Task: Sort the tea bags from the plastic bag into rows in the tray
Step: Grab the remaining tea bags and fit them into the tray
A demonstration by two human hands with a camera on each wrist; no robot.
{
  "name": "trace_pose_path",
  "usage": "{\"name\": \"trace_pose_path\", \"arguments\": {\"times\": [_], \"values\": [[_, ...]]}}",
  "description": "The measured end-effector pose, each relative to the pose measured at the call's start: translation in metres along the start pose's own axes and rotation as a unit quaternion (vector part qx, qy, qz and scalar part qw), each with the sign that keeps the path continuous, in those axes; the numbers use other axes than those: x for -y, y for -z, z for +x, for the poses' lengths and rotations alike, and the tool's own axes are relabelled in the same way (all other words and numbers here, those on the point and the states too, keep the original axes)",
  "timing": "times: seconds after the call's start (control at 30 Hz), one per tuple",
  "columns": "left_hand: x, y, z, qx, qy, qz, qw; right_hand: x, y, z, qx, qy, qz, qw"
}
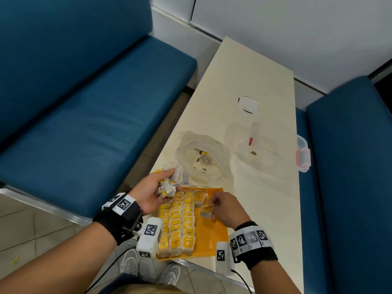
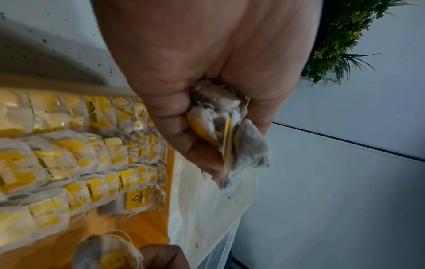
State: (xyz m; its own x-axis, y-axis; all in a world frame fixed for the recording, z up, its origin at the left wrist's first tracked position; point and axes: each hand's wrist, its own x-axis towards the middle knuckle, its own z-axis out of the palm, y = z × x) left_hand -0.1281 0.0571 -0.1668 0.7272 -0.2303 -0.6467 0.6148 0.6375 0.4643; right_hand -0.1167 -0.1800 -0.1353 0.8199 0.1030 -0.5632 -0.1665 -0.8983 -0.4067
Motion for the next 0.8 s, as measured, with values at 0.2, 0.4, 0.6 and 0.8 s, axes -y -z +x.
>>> {"name": "trace_pose_path", "arguments": {"times": [0.2, 0.4, 0.6, 0.8], "values": [[0.006, -0.003, -0.001, -0.003, -0.013, 0.003, 1.000, 0.016, -0.012, 0.011, 0.032, -0.014, -0.056, 0.998], [0.007, -0.003, -0.001, -0.009, -0.012, 0.002, 1.000, 0.021, -0.026, 0.024, -0.014, -0.033, -0.058, 0.998], [0.007, -0.001, 0.000, -0.011, -0.011, 0.006, 1.000, 0.017, -0.039, 0.026, -0.103, -0.067, 0.032, 0.992], [0.004, -0.003, 0.000, -0.014, -0.009, 0.014, 1.000, 0.016, -0.047, 0.028, -0.144, -0.093, 0.103, 0.980]]}}
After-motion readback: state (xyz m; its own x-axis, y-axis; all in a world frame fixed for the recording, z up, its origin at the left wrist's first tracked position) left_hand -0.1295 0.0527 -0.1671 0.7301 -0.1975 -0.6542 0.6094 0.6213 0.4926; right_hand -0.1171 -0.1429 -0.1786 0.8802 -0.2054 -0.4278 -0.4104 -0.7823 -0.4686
